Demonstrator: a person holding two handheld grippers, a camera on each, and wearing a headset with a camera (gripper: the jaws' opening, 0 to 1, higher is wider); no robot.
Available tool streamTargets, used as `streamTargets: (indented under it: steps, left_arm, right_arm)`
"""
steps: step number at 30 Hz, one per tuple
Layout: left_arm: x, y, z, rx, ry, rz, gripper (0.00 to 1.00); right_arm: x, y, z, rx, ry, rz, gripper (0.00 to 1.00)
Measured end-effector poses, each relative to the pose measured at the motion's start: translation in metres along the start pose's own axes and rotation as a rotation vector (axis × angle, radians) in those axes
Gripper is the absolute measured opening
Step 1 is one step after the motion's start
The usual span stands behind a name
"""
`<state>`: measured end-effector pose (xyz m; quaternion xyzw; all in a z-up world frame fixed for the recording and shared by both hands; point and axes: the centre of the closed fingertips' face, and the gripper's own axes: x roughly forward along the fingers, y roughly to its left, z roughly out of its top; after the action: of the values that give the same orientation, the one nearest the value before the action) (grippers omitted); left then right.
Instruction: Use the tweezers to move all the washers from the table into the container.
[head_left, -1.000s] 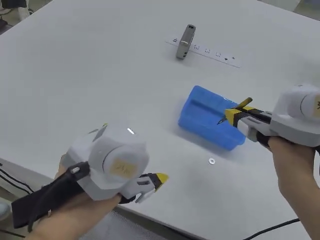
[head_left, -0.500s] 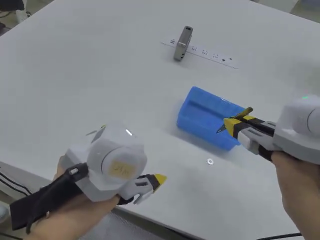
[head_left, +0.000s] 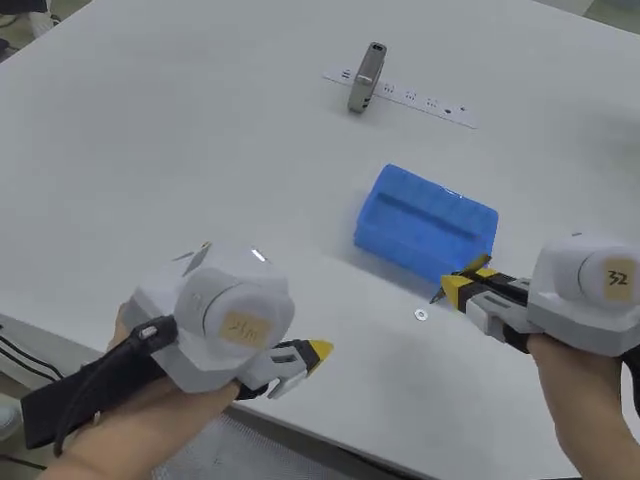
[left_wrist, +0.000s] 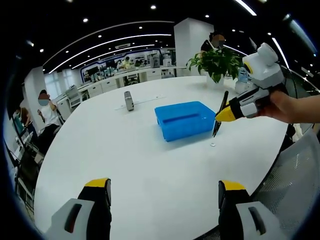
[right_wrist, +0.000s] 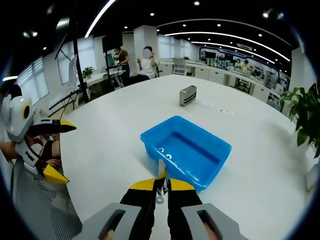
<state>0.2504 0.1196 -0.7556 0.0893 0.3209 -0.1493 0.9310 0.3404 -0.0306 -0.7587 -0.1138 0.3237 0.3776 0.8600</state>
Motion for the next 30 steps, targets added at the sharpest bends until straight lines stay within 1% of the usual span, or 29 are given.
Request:
streamTargets:
  steps: [2, 6, 15, 21, 30]
  left_arm:
    - [0.000, 0.000, 0.000, 0.002, 0.002, 0.001, 0.91]
    - [0.000, 0.000, 0.000, 0.003, 0.003, 0.002, 0.90]
    - [0.000, 0.000, -0.001, 0.003, 0.005, 0.002, 0.90]
    - [0.000, -0.001, -0.001, 0.008, 0.008, -0.001, 0.90]
    - [0.000, 0.000, -0.001, 0.008, 0.007, 0.002, 0.90]
  right_arm:
    - [0.002, 0.000, -0.005, 0.010, 0.011, 0.004, 0.04]
    - [0.006, 0.000, -0.009, 0.024, 0.017, 0.008, 0.04]
    - [0.010, 0.000, -0.012, 0.033, 0.020, 0.004, 0.05]
    - [0.011, -0.001, -0.012, 0.023, 0.008, -0.006, 0.05]
    - [0.010, -0.003, -0.013, 0.023, 0.007, -0.015, 0.05]
